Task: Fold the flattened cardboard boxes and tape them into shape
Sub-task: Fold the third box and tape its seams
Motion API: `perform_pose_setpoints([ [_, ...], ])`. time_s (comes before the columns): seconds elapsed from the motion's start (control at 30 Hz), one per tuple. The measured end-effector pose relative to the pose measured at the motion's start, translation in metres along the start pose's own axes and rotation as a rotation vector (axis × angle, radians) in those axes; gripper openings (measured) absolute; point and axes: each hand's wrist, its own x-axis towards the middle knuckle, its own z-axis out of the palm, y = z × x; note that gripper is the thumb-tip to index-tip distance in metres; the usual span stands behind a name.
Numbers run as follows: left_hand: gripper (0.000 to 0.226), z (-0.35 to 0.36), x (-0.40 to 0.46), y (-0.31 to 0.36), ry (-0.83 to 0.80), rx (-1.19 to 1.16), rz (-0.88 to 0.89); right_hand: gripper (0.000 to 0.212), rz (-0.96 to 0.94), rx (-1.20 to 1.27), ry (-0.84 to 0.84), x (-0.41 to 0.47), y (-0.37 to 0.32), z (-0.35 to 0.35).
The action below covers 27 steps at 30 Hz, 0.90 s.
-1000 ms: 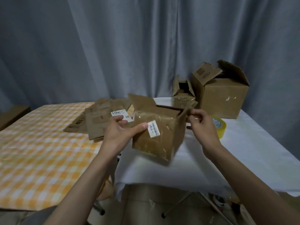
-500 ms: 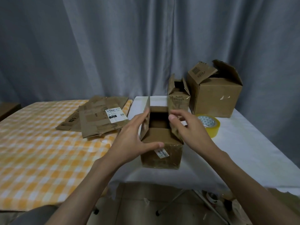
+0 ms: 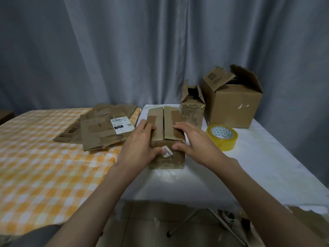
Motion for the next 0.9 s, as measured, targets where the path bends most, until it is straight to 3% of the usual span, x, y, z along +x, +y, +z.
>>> perform_pose_setpoints([
  [0.43, 0.058, 0.059, 0.081, -0.03, 0.122, 0.16, 0.009, 0.049, 0.137, -0.349, 0.033, 0.099, 0.011, 0.041],
  [0.7, 0.051, 0.092, 0.155, -0.058, 0.103, 0.186, 0.014, 0.043, 0.181, -0.508, -0.054, 0.171, 0.034, 0.049],
  [0.9, 0.055, 0.105, 0.184, -0.07, 0.07, 0.257, 0.045, 0.055, 0.231, -0.559, -0.146, 0.205, 0.049, 0.053],
])
